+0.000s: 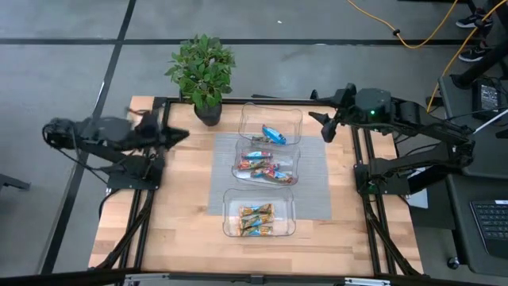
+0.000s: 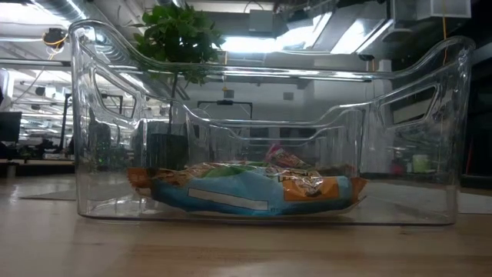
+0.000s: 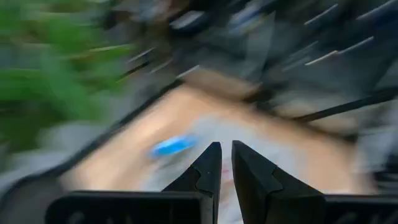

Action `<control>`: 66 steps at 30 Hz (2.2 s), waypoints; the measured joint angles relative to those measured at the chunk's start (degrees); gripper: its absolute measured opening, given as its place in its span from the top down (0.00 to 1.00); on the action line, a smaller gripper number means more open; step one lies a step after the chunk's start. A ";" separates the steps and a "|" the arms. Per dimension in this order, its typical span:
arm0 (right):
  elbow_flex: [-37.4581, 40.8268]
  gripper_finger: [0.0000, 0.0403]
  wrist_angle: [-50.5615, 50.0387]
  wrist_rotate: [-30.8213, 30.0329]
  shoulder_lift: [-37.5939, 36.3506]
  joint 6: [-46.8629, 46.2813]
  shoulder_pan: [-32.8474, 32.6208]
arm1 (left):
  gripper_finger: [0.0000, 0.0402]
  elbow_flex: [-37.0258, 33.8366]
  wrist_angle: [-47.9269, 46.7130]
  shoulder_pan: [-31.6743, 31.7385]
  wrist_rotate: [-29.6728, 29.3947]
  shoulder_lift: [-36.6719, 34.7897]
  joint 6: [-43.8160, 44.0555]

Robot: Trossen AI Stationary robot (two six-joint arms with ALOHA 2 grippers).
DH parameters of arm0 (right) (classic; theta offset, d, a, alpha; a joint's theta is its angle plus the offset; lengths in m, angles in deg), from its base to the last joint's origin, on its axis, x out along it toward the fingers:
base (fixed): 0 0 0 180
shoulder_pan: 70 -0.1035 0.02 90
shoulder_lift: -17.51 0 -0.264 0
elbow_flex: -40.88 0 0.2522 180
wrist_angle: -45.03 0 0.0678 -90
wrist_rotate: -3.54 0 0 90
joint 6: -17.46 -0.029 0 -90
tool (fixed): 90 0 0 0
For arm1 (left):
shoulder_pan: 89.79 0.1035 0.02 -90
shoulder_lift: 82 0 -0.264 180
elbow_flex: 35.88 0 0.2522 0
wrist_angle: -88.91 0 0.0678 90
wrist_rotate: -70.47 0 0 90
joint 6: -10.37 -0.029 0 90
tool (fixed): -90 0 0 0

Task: Pick and place Granola Bars by type
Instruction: Return to Home Position

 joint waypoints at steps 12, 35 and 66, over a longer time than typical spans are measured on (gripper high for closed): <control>0.04 0.40 -1.51 3.13 1.08 -0.08 -0.02 | 0.90 -48.09 48.38 5.76 28.38 -36.73 1.05; 5.59 0.40 -6.66 5.05 1.56 -2.24 -4.61 | 0.90 -58.09 43.60 17.05 32.25 -33.95 -21.08; 59.85 0.40 65.30 20.80 -23.34 -8.84 -13.20 | 0.87 -58.09 42.14 16.99 32.53 -33.36 -25.32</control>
